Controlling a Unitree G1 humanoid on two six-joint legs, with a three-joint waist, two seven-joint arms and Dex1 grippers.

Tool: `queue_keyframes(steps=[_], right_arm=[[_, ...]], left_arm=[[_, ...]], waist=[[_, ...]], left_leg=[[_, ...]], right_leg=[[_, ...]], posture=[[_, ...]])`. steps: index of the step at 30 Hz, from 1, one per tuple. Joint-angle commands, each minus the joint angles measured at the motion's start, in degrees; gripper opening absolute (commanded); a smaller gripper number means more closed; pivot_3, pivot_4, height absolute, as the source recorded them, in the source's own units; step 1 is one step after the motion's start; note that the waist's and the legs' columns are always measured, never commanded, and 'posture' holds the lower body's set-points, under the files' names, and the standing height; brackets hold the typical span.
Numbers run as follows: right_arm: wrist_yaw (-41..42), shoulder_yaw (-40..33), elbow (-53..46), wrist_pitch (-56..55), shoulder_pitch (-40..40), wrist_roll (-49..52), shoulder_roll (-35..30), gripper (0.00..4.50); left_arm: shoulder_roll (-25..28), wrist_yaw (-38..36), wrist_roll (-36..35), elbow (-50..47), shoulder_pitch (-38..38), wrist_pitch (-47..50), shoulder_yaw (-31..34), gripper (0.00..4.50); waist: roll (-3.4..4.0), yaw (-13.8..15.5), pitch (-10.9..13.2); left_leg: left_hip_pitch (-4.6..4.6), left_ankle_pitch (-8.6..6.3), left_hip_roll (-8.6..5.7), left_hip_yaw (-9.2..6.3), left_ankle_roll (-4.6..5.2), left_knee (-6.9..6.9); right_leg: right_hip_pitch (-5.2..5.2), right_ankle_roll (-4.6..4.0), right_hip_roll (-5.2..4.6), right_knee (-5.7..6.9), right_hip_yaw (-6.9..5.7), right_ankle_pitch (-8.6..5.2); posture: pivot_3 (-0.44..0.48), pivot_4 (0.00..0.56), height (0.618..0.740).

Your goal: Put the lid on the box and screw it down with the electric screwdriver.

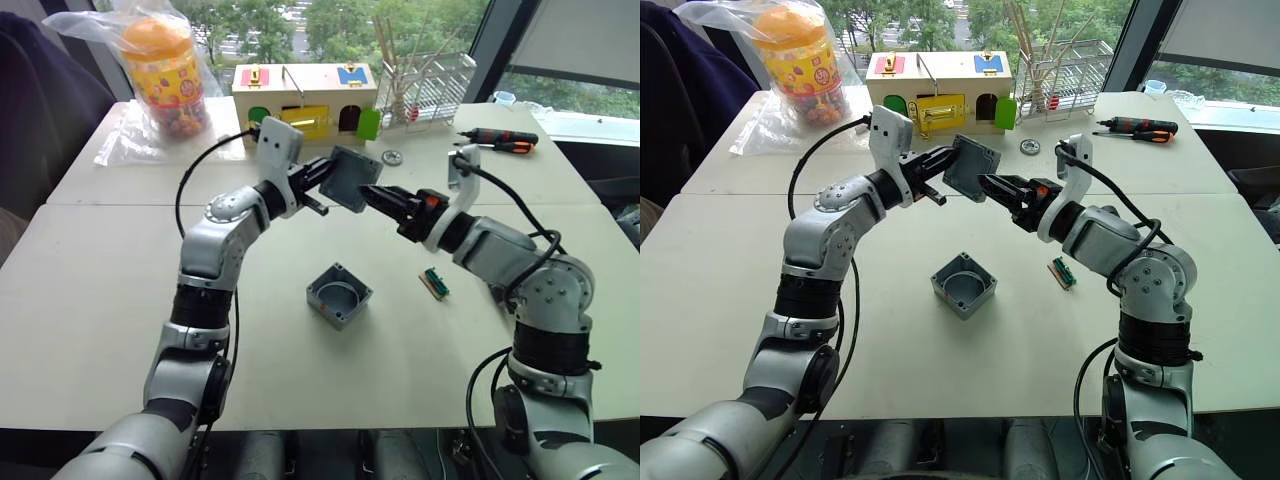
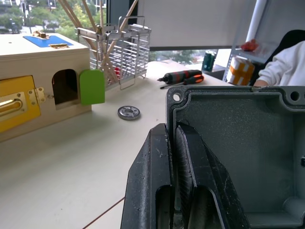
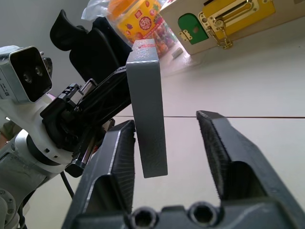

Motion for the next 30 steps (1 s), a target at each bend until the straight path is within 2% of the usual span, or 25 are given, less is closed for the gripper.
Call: queue_keyframes(steps=[1, 2, 6, 7, 9, 11, 12, 15, 17, 20, 21, 22, 25, 29, 30], right_arm=[[-0.3, -1.2, -2.2, -1.1, -0.2, 0.7, 0.3, 0.24], [-0.5, -1.2, -2.2, -1.2, -0.2, 0.7, 0.5, 0.08], [-1.3, -1.4, -2.2, -1.6, -0.1, 0.7, 1.3, 0.08], [-1.2, -1.3, -2.3, -1.8, 0.0, 0.5, 1.3, 0.08], [-1.0, -1.2, -2.4, -2.2, 0.2, 0.2, 1.4, 0.08], [-0.9, -1.1, -2.6, -2.7, 0.4, 0.0, 1.6, 0.08], [-0.9, -1.0, -2.9, -3.2, 0.5, -0.2, 1.7, 0.08], [-0.8, -0.9, -5.2, -6.9, 1.7, -4.0, 1.0, 0.08], [0.6, -0.1, -8.6, -10.5, 3.6, -9.0, -1.6, 0.08], [4.7, 3.9, -14.7, -17.3, 7.3, -18.9, -7.5, 0.08], [6.1, 6.2, -17.2, -21.4, 9.0, -24.1, -9.9, 0.08], [8.0, 8.9, -19.6, -25.1, 10.7, -29.3, -12.8, 0.08], [12.3, 18.5, -24.9, -40.4, 18.8, -48.5, -21.3, 0.08], [9.8, 26.0, -22.5, -57.7, 28.0, -71.1, -26.3, 0.08], [9.0, 26.9, -21.5, -60.6, 29.6, -75.4, -26.7, 0.08]], left_arm=[[-0.1, -0.5, -1.6, -2.1, -1.3, -1.5, 0.3, 0.0], [-0.1, -0.4, -1.8, -2.2, -1.2, -1.4, 0.4, 0.0], [0.3, -0.8, -2.7, -2.8, -0.7, -0.3, 0.9, 0.0], [0.5, -1.2, -3.5, -2.9, -0.6, 0.7, 1.2, 0.67], [1.3, -2.2, -4.8, -3.2, -0.5, 1.5, 1.6, 1.42], [2.1, -3.2, -7.1, -3.8, -0.3, 2.6, 2.7, 2.55], [2.7, -3.6, -8.4, -4.3, -0.1, 3.5, 3.4, 2.97], [7.0, -6.8, -16.8, -7.5, 1.0, 12.3, 7.8, 4.47], [10.3, -8.3, -22.0, -9.3, 1.8, 18.1, 10.4, 4.47], [12.9, -7.3, -25.0, -8.5, 1.6, 21.4, 13.0, 4.47], [13.6, -7.5, -25.8, -8.0, 1.6, 22.3, 13.6, 3.84], [14.3, -7.7, -26.4, -7.6, 1.6, 23.0, 13.9, 3.6], [15.5, -9.0, -26.6, -6.2, 1.6, 23.9, 12.8, 2.21], [15.4, -10.4, -26.0, -4.6, 0.9, 23.2, 10.5, 0.29], [15.3, -10.4, -26.0, -4.1, 0.6, 23.0, 10.1, 0.06]], waist=[[0.0, 0.1, 0.0], [0.0, 0.0, 0.0], [0.0, 0.0, 0.0], [0.0, 0.0, 0.0], [0.0, 0.0, 0.0], [0.0, 0.0, 0.0], [0.0, -0.1, 0.0], [0.01, -0.3, 0.0], [0.01, -0.4, 0.0], [0.02, 0.0, 0.0], [0.02, 0.0, 0.0], [0.02, 0.1, 0.0], [0.01, 0.0, 0.0], [-0.01, -0.1, 0.0], [-0.01, -0.1, 0.0]], left_leg=[[0.0, 0.0, 0.0, 0.0, 0.0, 0.0], [0.0, 0.0, 0.0, -0.01, 0.0, 0.0], [0.0, 0.0, 0.0, 0.0, 0.0, -0.01], [0.0, 0.0, 0.0, 0.0, 0.0, -0.01], [0.0, 0.0, 0.0, -0.01, 0.0, -0.01], [0.0, 0.0, 0.0, 0.0, 0.0, -0.01], [0.0, 0.0, 0.0, -0.01, 0.0, -0.01], [0.0, 0.0, 0.02, -0.03, -0.01, -0.05], [0.01, 0.01, 0.03, -0.1, -0.03, -0.13], [0.0, 0.02, 0.01, -0.15, -0.03, -0.14], [0.0, 0.02, 0.0, -0.14, -0.04, -0.12], [0.0, 0.02, 0.0, -0.15, -0.03, -0.1], [0.04, 0.03, 0.0, -0.14, -0.07, -0.1], [0.07, 0.08, 0.0, -0.09, -0.17, -0.15], [0.08, 0.1, 0.0, -0.08, -0.19, -0.13]], right_leg=[[0.0, 0.0, 0.0, 0.0, 0.0, 0.0], [0.0, 0.0, 0.0, 0.0, 0.0, 0.0], [0.0, 0.0, 0.0, -0.01, 0.0, 0.0], [0.0, 0.0, 0.0, 0.0, 0.0, 0.0], [0.0, 0.0, 0.0, -0.01, 0.0, 0.0], [0.0, 0.0, 0.0, -0.01, 0.0, 0.0], [0.0, 0.0, 0.0, -0.01, 0.0, 0.0], [-0.04, 0.0, 0.0, -0.01, 0.01, 0.0], [-0.09, 0.0, 0.0, -0.01, 0.04, 0.0], [-0.1, 0.0, -0.03, -0.02, 0.04, 0.0], [-0.1, 0.01, -0.04, -0.03, 0.04, -0.01], [-0.07, 0.01, -0.03, -0.04, 0.04, 0.0], [-0.06, 0.02, -0.02, -0.02, 0.06, -0.01], [-0.05, 0.02, 0.0, -0.03, 0.06, -0.02], [-0.05, 0.02, 0.0, -0.03, 0.07, -0.02]], posture=[[0.0, 0.15, 0.711], [0.0, 0.15, 0.711], [0.0, 0.15, 0.711], [0.0, 0.15, 0.711], [0.0, 0.15, 0.711], [0.0, 0.15, 0.711], [0.0, 0.15, 0.711], [0.0, 0.15, 0.711], [0.0, 0.15, 0.711], [0.0, 0.15, 0.711], [0.0, 0.15, 0.711], [0.0, 0.15, 0.711], [0.0, 0.15, 0.711], [0.0, 0.15, 0.711], [0.0, 0.15, 0.711]])
